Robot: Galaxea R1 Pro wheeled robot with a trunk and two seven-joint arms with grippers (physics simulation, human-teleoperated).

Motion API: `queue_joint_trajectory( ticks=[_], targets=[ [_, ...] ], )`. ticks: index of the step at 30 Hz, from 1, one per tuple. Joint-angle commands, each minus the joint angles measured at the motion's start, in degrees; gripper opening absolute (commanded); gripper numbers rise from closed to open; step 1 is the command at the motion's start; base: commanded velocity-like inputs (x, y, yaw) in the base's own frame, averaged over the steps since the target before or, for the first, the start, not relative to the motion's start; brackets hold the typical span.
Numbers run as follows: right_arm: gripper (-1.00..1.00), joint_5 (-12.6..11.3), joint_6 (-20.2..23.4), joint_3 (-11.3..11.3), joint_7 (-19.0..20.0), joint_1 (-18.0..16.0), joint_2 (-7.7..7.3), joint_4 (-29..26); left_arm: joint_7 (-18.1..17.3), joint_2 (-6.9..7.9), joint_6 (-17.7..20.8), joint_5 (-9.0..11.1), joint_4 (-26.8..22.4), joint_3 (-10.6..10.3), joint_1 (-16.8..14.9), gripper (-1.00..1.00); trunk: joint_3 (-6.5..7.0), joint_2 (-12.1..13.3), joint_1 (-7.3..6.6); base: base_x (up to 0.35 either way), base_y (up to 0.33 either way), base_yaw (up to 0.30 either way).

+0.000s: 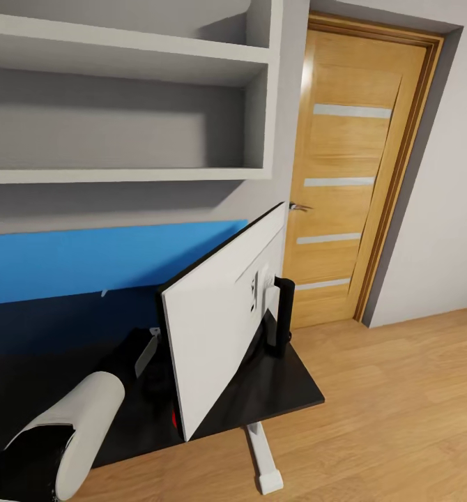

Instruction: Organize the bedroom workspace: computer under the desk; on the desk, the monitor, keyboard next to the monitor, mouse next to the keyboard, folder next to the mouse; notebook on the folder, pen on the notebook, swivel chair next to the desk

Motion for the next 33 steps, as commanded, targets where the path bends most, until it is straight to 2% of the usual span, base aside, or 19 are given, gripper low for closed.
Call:
queue_joint_trajectory(
  ticks=[1,20,33],
  targets=[
    [1.0,-0.2,-0.2,0.4,-0.3,-0.1,0.02,0.1,0.4,-0.01,0.2,0.5,-0.1,0.1,0.0,1.0,-0.06,0.0,0.0,0.0,0.0,-0.002],
    [1.0,-0.2,-0.2,0.4,-0.2,-0.1,0.02,0.1,0.4,0.09,0.3,0.4,0.0,0.2,0.0,1.0,-0.06,0.0,0.0,0.0,0.0,0.0],
    [1.0,-0.2,-0.2,0.4,-0.3,-0.1,0.08,0.2,0.2,1.06,0.5,0.5,1.7,0.2,0.0,1.0,-0.06,0.0,0.0,0.0,0.0,0.0]
  ],
)
